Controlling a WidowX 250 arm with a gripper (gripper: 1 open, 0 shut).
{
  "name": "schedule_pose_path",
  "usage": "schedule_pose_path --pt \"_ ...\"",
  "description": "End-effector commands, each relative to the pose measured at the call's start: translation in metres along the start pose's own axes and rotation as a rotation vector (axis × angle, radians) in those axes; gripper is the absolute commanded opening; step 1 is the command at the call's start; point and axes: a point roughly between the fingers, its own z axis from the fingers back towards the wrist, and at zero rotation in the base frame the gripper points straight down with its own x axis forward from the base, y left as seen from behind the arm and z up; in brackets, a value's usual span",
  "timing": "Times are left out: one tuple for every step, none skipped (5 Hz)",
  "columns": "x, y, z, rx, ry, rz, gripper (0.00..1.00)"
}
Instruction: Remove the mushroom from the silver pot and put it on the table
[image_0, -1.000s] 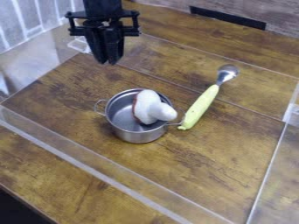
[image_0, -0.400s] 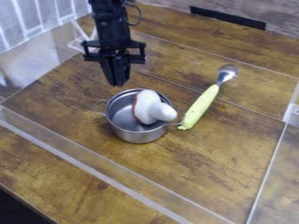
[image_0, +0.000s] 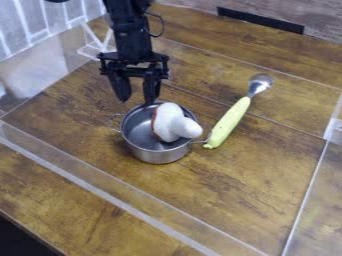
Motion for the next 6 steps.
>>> schedule_pose_path --pt "0.007 -0.009 0.021 0.007 -0.065 0.023 0.00" --pt "0.004 -0.004 0.026 0.007 -0.055 -0.005 1.00" --pt "0.002 0.001 0.030 0.005 -0.045 -0.034 1.00" --pt "0.001 0.000 0.030 0.005 -0.048 0.004 0.00" --pt "0.000 -0.001 0.030 0.006 -0.050 0.042 0.00" --pt "0.002 0.001 0.033 0.005 -0.048 0.071 1.00"
